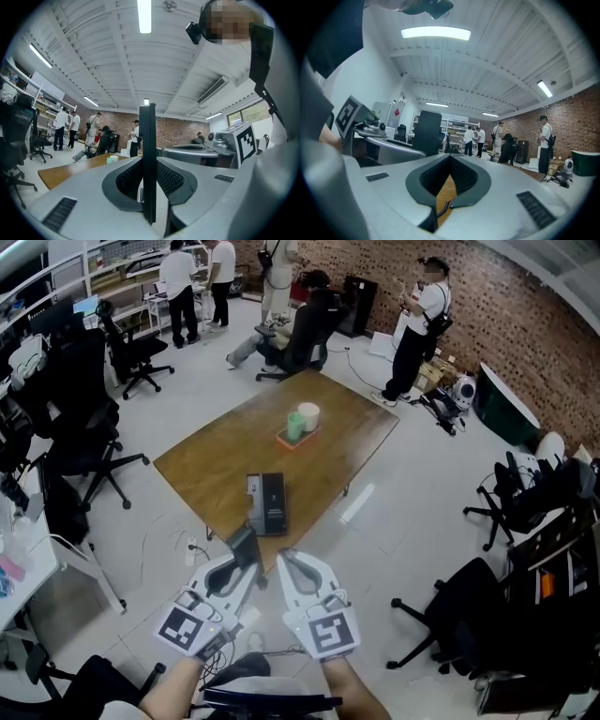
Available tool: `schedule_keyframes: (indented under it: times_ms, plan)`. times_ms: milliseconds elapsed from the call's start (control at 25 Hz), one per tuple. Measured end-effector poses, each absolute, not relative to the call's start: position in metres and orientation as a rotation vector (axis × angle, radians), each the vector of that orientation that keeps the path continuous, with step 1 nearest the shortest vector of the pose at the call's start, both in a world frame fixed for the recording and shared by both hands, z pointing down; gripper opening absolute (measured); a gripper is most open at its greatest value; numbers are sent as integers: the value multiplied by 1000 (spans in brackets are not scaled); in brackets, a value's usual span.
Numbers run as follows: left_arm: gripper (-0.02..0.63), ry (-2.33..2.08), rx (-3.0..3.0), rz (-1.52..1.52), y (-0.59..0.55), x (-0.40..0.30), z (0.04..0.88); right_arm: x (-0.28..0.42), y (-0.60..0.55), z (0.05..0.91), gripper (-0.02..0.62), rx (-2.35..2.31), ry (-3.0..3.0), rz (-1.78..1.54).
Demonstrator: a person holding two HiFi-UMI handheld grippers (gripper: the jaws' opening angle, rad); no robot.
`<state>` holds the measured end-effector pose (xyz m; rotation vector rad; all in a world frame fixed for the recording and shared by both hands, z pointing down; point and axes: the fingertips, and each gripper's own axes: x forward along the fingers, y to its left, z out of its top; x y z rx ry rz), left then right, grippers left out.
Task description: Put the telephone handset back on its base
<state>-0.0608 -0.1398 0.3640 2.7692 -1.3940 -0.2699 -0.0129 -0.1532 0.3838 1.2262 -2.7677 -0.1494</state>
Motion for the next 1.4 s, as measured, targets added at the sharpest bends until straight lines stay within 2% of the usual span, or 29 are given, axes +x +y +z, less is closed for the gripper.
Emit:
schedule_keyframes:
  times_ms: [480,840,1400]
  plan:
    - [72,-1278,2714,-237,-190,-76,400,-39,-198,405,5,1216,-2735,-121]
    - [72,-1146,2633,-182,-247,-85,449,-50,-234,433,5,1279,-2719,35]
    - [72,-831,2374,-199,-338,-95,541,-43,-259,466,5,1264,-2659,103]
